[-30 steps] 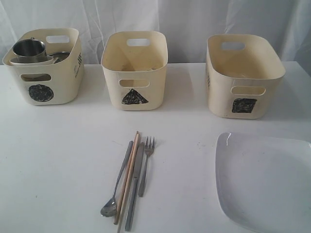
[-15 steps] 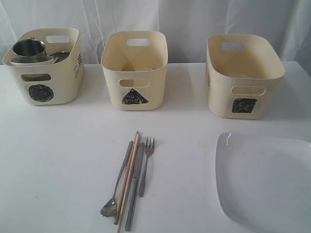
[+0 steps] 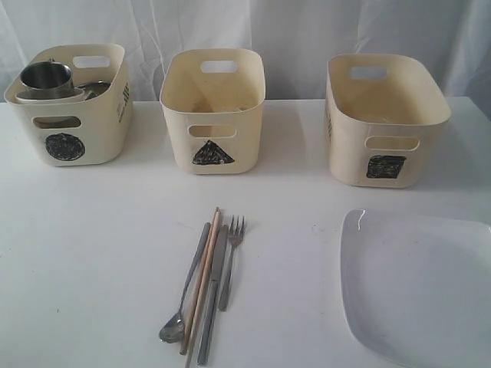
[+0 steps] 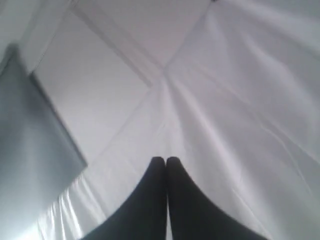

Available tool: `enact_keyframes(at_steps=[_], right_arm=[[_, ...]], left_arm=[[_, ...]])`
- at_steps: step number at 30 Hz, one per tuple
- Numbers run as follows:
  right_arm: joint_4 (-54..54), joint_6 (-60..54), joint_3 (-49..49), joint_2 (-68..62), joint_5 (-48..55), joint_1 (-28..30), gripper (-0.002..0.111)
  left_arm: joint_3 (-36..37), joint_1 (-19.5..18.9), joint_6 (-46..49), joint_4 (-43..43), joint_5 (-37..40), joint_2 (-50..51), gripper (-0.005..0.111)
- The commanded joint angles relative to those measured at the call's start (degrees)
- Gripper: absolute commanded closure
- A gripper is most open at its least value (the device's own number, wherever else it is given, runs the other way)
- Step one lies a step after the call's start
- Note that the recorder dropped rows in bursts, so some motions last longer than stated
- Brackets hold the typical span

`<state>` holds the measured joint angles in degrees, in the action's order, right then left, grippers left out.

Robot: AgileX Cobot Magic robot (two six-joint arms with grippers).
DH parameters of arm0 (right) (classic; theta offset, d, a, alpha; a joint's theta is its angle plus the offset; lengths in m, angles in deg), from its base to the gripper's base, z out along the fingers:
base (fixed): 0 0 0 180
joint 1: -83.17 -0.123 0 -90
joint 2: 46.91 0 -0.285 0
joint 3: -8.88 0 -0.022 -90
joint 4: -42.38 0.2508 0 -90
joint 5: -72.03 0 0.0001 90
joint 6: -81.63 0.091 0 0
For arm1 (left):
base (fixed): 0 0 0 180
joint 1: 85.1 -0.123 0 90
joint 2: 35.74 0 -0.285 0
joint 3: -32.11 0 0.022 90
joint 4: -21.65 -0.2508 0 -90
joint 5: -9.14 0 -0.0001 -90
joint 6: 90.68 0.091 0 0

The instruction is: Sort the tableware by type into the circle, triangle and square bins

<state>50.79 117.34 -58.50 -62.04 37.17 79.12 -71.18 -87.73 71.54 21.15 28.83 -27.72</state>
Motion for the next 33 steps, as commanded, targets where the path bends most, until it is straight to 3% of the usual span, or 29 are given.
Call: enact_keyframes(at_steps=[1,4,9,11,12,13,14,15,17,19,21,26,33], right_arm=[[-41.3,3.7,16.7,-21.0,4.9,0.1,0.108],[-50.9,5.3,27.2,-39.8,25.5,0.1,0.108],[-50.7,4.5,43.0,-65.3,76.7,0.1,0.108],[-46.9,-3.5,47.2,-71.6,85.2,-0.1,0.108],[-40.7,-9.3,48.2,-71.9,83.0,-0.7,0.108],[-20.7,-23.0,49.5,-70.9,78.0,-2.8,0.108],[-8.9,-31.3,49.7,-70.2,75.9,-4.5,0.108],[9.9,-41.6,49.8,-69.8,73.1,-9.2,0.108],[18.3,-41.6,50.7,-72.7,70.0,-19.4,0.108],[11.7,-33.9,54.1,-79.9,69.6,-28.0,0.108],[5.5,-26.7,59.2,-87.3,73.2,-31.1,0.108],[6.8,-25.0,69.1,-97.2,72.5,-32.9,0.108],[7.1,-28.3,69.3,-100.2,60.2,-33.0,0.107]], left_arm=[[0.5,-0.2,0.1,0.0,3.3,-0.2,0.107],[0.5,-0.2,0.1,0.0,3.3,-0.2,0.107],[0.5,-0.2,0.1,0.0,3.3,-0.2,0.107],[0.5,-0.2,0.1,0.0,3.3,-0.2,0.107],[0.5,-0.2,0.1,0.0,3.3,-0.2,0.107],[0.5,-0.2,0.1,0.0,3.3,-0.2,0.107],[0.5,-0.2,0.1,0.0,3.2,-0.2,0.107],[0.5,-0.2,0.1,0.0,3.2,-0.2,0.107],[0.5,-0.2,0.1,0.0,3.2,-0.2,0.107],[0.5,-0.2,0.1,0.0,3.2,-0.2,0.107],[0.5,-0.2,0.1,0.0,3.2,-0.2,0.107],[0.5,-0.2,0.1,0.0,3.2,-0.2,0.107],[0.5,-0.2,0.0,0.0,3.2,-0.2,0.107]])
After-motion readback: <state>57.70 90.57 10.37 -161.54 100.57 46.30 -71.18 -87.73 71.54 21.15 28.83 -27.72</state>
